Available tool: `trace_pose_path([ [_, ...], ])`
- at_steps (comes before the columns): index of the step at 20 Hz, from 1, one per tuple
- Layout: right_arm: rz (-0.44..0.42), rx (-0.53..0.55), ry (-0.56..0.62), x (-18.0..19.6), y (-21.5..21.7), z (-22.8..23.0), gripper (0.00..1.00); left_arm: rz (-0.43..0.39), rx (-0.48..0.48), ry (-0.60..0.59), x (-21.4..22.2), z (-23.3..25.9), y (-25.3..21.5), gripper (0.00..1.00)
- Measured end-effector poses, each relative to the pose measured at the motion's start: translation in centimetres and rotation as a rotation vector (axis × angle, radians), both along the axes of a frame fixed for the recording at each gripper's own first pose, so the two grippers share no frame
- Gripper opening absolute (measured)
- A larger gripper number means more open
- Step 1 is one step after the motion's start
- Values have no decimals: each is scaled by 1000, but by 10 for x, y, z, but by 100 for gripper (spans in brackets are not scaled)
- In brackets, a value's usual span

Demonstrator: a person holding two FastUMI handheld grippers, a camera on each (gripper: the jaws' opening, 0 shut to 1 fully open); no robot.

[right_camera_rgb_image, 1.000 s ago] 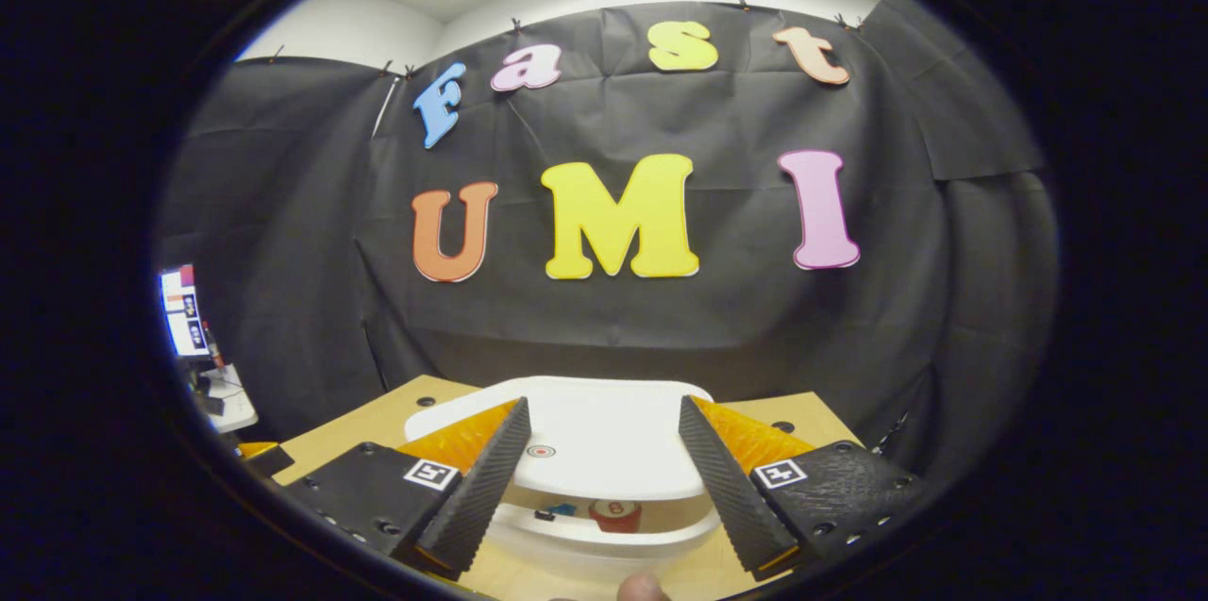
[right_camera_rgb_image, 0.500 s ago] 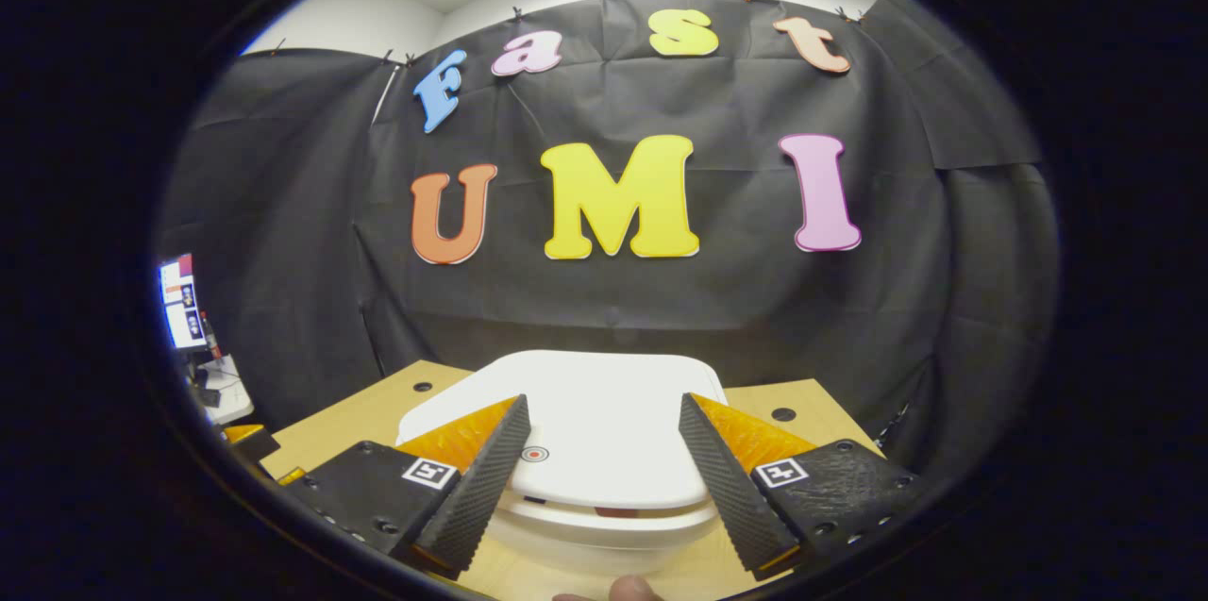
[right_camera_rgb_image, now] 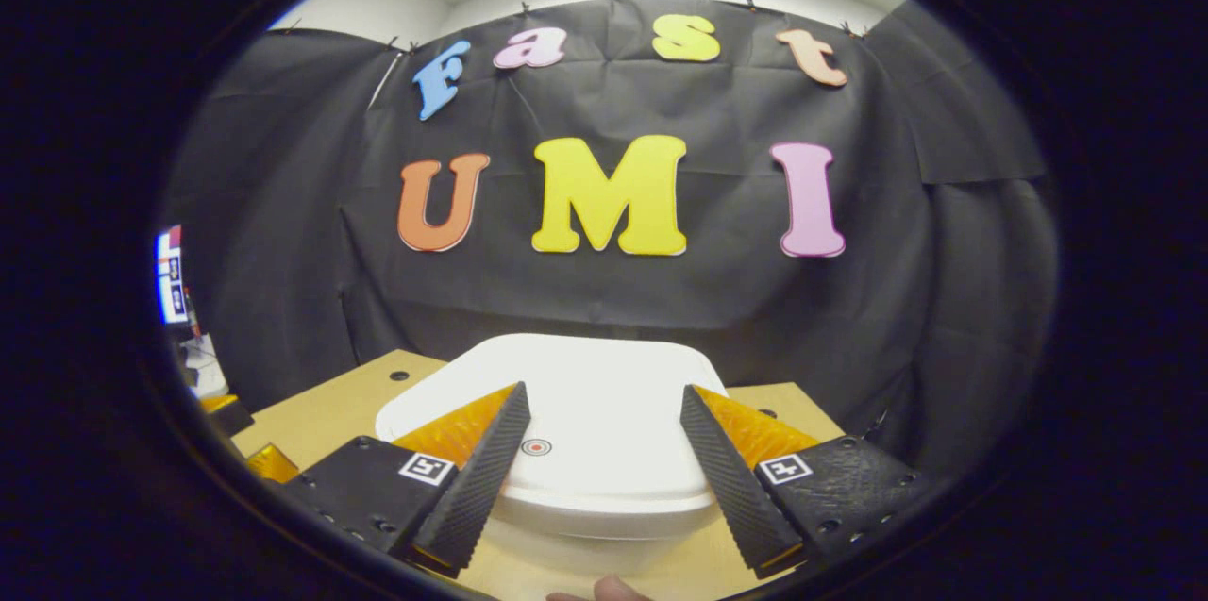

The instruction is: Press the lid of the desktop garbage bin to open it, pick up the crumpled paper on the desktop and throw it into the bin, then pick up the pop can on the desktop and drop it into the bin, and finally close the garbage bin lid.

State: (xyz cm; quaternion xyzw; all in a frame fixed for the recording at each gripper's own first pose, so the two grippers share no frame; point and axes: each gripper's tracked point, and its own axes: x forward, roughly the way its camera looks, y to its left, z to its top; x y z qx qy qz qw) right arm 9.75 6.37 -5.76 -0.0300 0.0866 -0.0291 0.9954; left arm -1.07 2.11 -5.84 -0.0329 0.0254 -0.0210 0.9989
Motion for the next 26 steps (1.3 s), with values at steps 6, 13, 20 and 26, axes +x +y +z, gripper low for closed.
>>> trace_pose_path([
  [6, -9, -7, -5, 2, 0, 0, 100, -46, -41, -13, 7, 2, -12, 98],
  [13, 8, -47, -82, 3, -1, 15, 96, -16, -3, -15, 7, 4, -6, 98],
  [20, 32, -8, -176, -11, -11, 45, 95, -12, 35, -35, 9, 21, -15, 98],
  [26, -4, -12, -295, -59, -51, 70, 95, -31, 16, -23, 16, 26, -37, 98],
])
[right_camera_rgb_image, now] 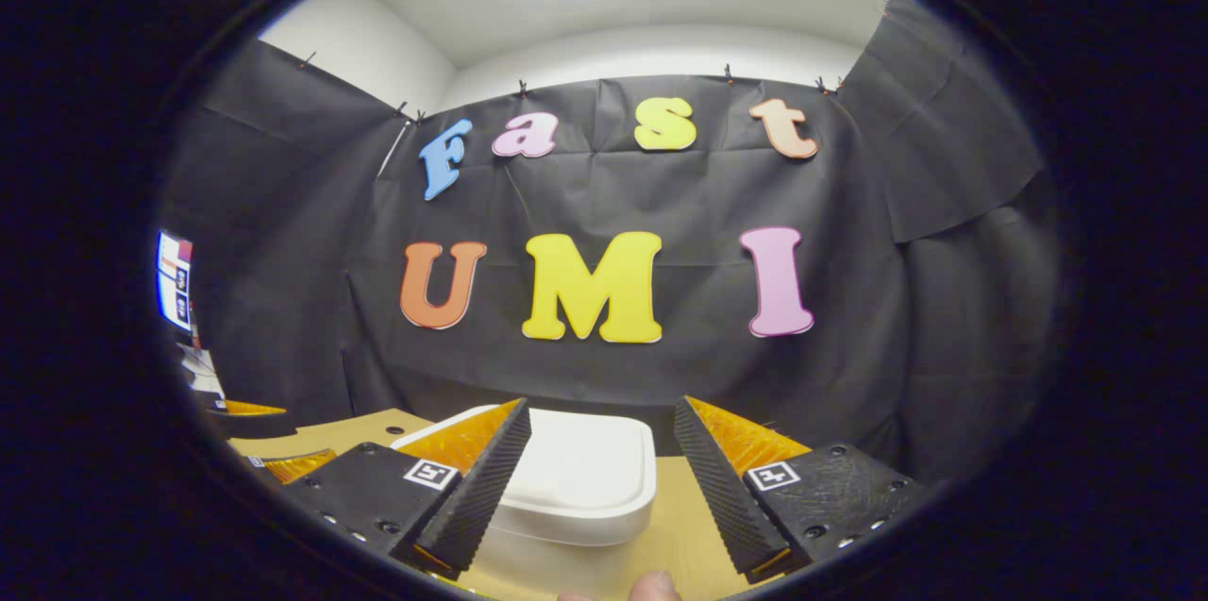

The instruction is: Press the lid of the desktop garbage bin to open it, pick up the crumpled paper on the desktop and throw it into the bin, then pick up the pop can on the desktop and drop it into the bin, and finally close the garbage bin lid.

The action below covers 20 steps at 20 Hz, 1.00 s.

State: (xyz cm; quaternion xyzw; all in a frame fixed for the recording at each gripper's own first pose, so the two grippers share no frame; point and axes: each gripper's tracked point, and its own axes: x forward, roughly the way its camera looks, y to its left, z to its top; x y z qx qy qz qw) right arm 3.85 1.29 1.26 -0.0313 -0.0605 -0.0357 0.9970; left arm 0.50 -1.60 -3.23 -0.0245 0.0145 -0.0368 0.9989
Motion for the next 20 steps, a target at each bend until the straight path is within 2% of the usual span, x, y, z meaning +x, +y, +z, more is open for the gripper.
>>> trace_pose_path([
  [2, -29, -8, -22, -16, -11, -7, 96, -12, 2, -6, -1, 2, -10, 98],
  [5, -40, 40, 6, -36, -20, -33, 95, -12, 11, -13, -5, 4, -18, 98],
  [9, -84, 44, 50, -50, -37, -65, 95, -10, 11, -31, -13, 10, -25, 98],
  [13, -110, 46, 44, -57, -46, -70, 95, -9, 17, -33, -16, 11, -30, 98],
  [16, -92, 38, 73, -60, -41, -80, 97, -5, 2, -27, -16, 9, -33, 98],
  [17, -77, 42, 72, -63, -38, -79, 95, -8, -12, -17, -14, 6, -36, 98],
  [20, -56, 56, 38, -63, -36, -70, 97, -1, -7, -11, -15, 6, -37, 98],
])
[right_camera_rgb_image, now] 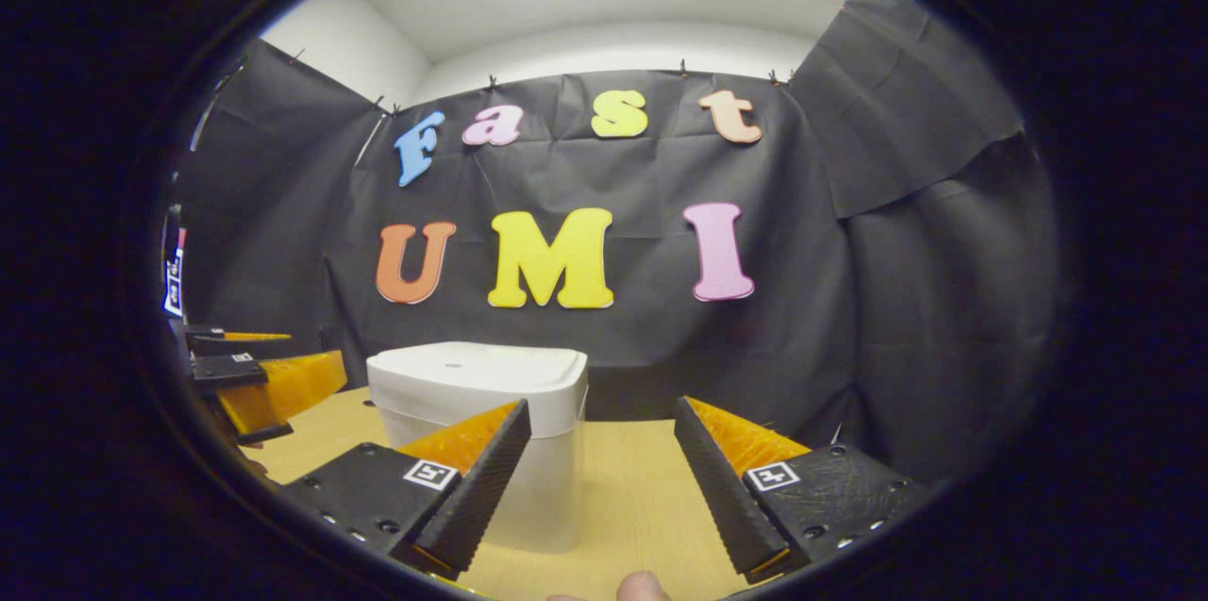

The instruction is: Press the lid of the desktop garbage bin to open it, pick up the crumpled paper on the desktop and throw it into the bin, then pick up the pop can on the desktop and drop it into the bin, and finally close the garbage bin lid.

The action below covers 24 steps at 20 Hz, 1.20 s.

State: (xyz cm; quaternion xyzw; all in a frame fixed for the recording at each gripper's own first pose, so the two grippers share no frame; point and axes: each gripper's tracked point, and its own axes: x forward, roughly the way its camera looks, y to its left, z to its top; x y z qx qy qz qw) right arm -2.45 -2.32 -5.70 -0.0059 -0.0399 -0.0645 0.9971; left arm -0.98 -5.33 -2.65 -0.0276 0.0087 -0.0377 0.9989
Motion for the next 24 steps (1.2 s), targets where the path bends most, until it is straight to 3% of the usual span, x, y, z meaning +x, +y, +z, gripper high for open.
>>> trace_pose_path([
  [5, 3, -24, 29, 6, 7, -15, 97, -4, 7, -7, 1, -2, 1, 98],
  [24, -37, 46, 30, 4, -3, -25, 96, -35, 0, 8, 3, -9, 1, 98],
])
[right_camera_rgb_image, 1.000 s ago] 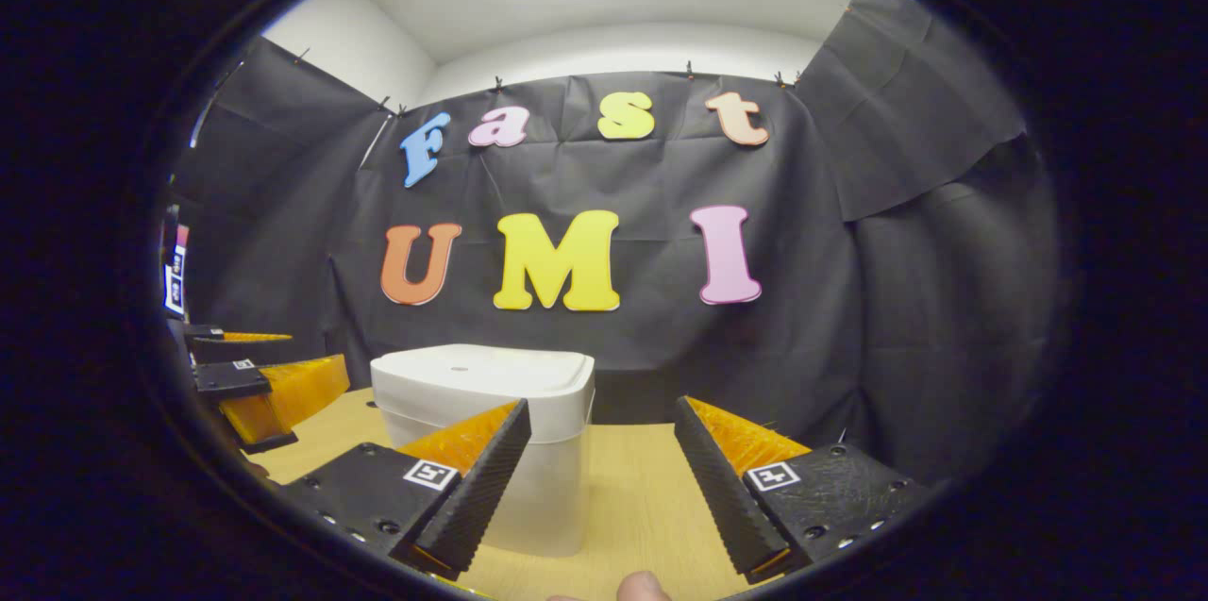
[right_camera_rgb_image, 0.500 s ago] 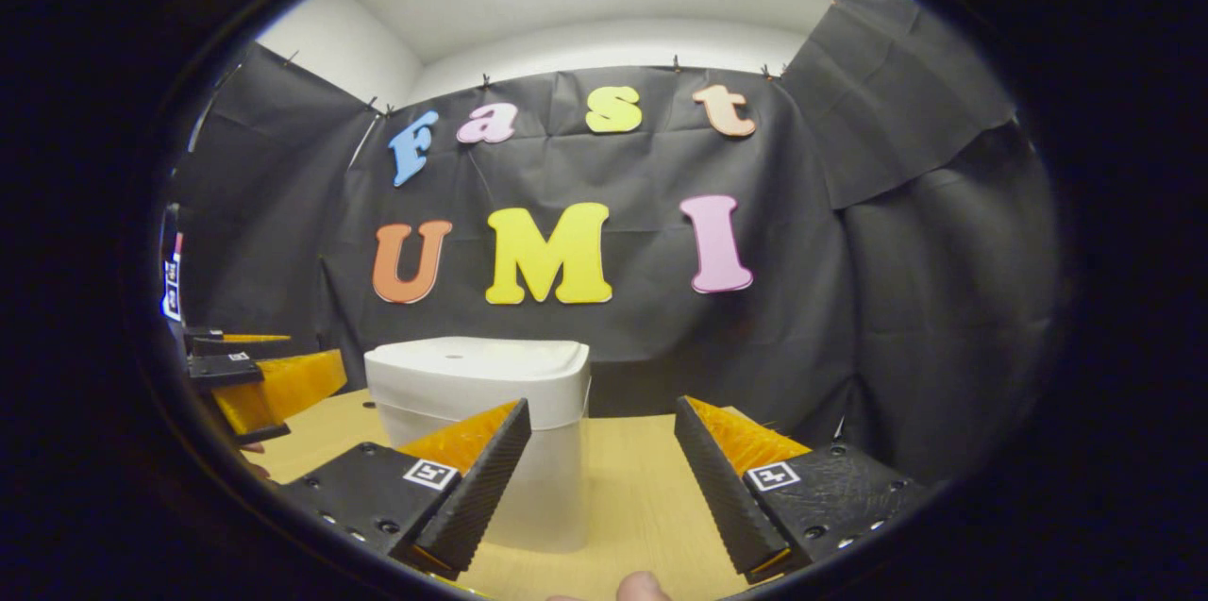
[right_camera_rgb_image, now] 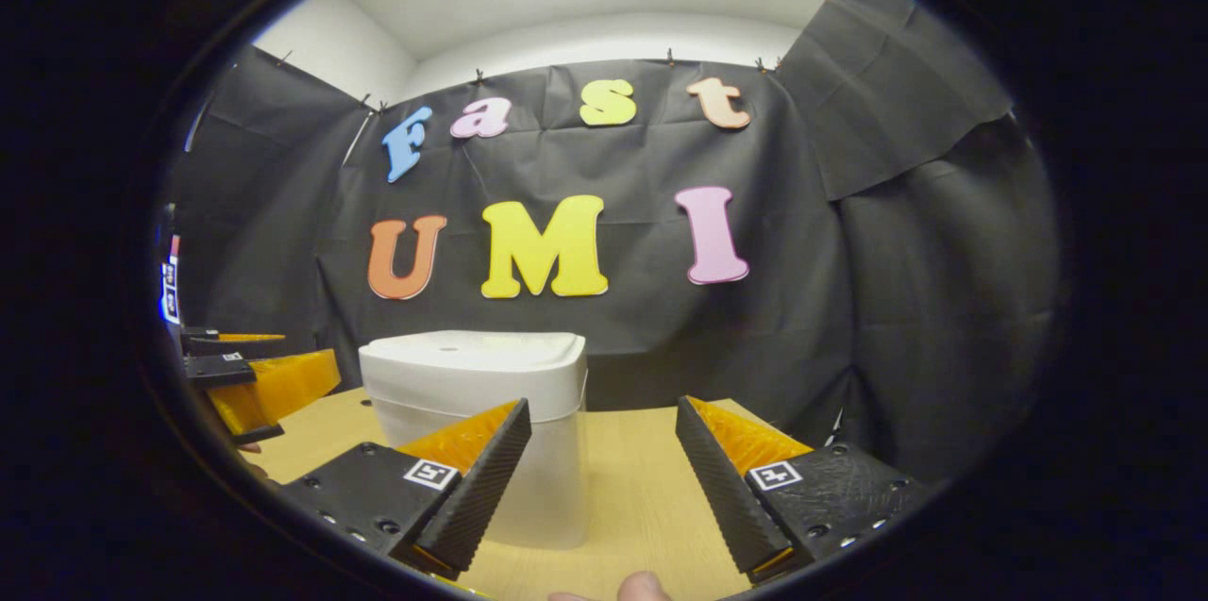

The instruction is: Press the lid of the desktop garbage bin to open it, pick up the crumpled paper on the desktop and throw it into the bin, then pick up the pop can on the desktop and drop it into the bin, and finally close the garbage bin lid.

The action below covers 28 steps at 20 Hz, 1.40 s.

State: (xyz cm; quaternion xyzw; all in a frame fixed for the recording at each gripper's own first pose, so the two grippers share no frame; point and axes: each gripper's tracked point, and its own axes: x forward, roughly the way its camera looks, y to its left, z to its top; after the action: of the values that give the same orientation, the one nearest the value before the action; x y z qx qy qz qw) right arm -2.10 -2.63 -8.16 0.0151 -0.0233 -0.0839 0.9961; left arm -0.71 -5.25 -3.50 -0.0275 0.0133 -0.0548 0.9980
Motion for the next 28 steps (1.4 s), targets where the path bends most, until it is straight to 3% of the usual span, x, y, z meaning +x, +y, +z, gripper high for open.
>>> trace_pose_path([
  [13, -28, 4, -7, -3, -11, 3, 95, 10, -2, 4, 3, -2, 3, 98],
  [28, 10, -8, -7, 1, -6, 1, 96, 10, 11, -11, 6, 0, -3, 98],
])
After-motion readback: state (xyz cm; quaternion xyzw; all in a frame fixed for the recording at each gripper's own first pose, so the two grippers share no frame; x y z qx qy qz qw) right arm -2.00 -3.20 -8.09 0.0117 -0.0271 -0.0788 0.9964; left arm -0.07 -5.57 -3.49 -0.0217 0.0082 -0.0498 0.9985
